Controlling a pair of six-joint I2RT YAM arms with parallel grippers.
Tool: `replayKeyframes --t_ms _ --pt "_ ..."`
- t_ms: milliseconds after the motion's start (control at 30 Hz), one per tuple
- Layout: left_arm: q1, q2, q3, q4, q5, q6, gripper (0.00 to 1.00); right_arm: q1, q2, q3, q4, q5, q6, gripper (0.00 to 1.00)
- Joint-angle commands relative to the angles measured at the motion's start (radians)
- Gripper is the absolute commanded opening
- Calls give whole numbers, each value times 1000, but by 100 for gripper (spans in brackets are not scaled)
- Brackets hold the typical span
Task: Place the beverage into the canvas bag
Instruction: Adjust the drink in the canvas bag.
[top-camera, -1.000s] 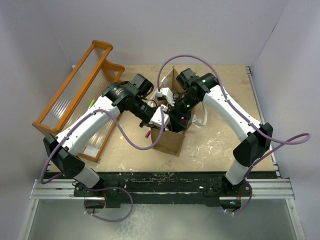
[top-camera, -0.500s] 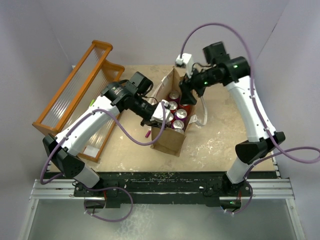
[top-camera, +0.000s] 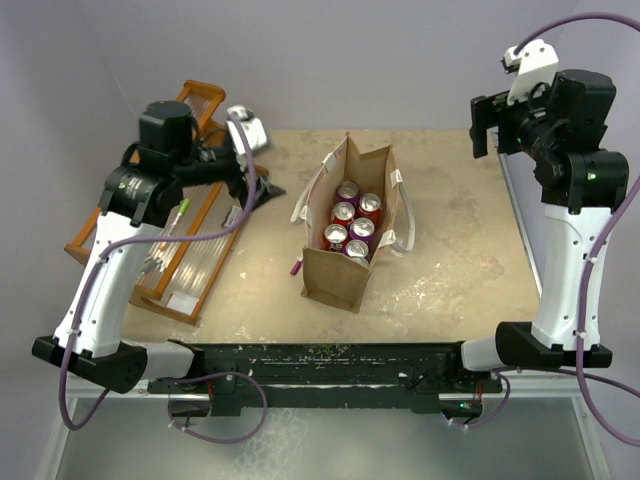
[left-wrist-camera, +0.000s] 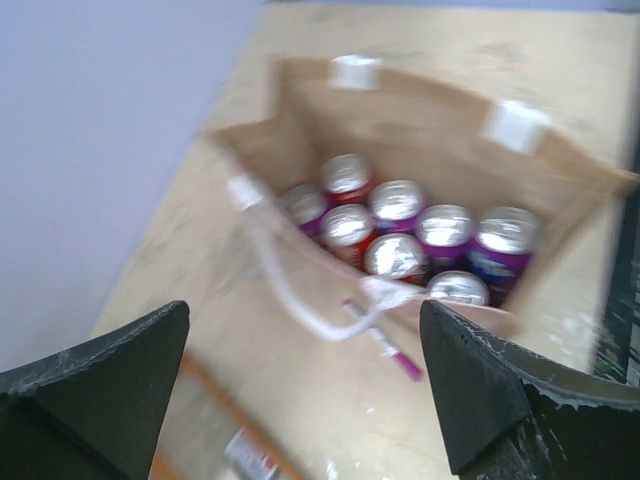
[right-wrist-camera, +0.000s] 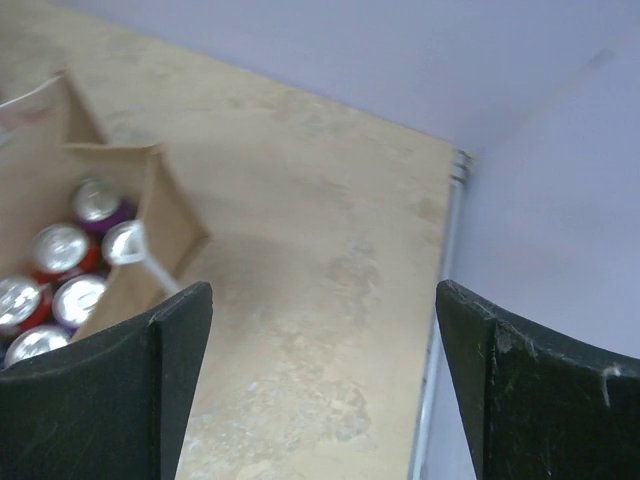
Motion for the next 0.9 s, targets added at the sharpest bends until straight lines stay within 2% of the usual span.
replayKeyframes --t_ms 0,100,300,367,467,500,533,667,867 --pt "130 -35 11 203 -431 -283 99 -32 -4 -6 81 158 79 100" --pt "232 -58 -18 262 -576 -390 99 -63 -12 2 94 191 97 100" --pt "309 -127 -97 302 -578 -422 99 -101 -53 -9 99 170 127 100" --pt "322 -128 -107 299 -560 -415 99 -101 -74 -19 62 -2 98 100" --pt "332 -117 -115 301 -542 -393 99 -97 -119 -105 -9 -396 -17 100" --pt "334 -113 -113 301 -533 -387 99 -78 -134 -152 -15 -491 -35 100" --pt "336 -109 -112 302 -524 -386 99 -28 -143 -195 -31 -523 -58 100" --pt "354 -97 -105 304 -486 -386 99 253 -154 -345 -71 -443 -177 99" --pt "368 -100 -107 289 -427 -390 99 402 -48 -403 -118 -457 -286 98"
